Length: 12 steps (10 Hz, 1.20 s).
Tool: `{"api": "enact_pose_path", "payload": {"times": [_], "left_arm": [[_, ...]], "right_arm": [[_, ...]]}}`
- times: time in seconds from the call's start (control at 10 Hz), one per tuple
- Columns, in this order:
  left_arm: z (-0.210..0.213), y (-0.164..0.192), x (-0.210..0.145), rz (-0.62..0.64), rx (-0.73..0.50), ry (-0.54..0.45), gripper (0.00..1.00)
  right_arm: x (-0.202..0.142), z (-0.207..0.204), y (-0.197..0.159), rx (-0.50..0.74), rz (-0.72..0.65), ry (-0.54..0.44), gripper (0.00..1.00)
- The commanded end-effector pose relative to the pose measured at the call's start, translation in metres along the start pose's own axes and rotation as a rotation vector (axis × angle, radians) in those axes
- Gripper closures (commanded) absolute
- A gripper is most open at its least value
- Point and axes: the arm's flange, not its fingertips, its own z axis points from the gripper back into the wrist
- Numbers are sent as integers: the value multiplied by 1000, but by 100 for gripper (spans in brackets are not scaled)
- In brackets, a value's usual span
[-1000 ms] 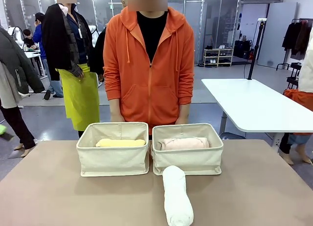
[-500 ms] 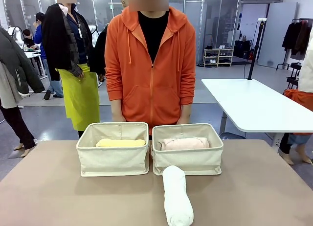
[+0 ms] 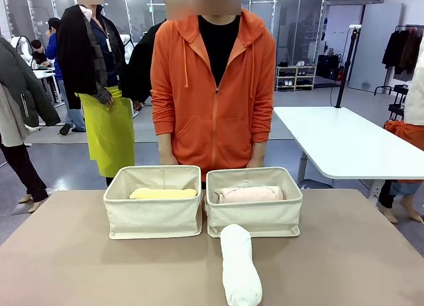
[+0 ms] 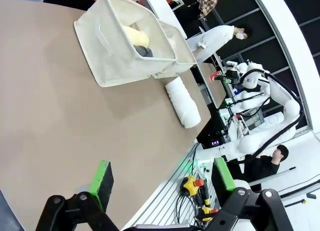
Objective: Divide the towels into two baskets.
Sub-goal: Pick up one hotel-folded towel from the bottom of the table and place it in the Fabric basket indicated by the person.
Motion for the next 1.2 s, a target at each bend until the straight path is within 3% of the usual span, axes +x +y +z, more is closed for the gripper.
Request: {"api": "enact_pose_path", "payload": {"times": [0.0, 1.1], "left_arm": [[4, -3, -1, -20, -4, -12, 0], [4, -3, -1, -20, -4, -12, 0]], "right_arm": [[1, -2, 3, -6, 5, -8, 0], [1, -2, 3, -6, 5, -8, 0]]}}
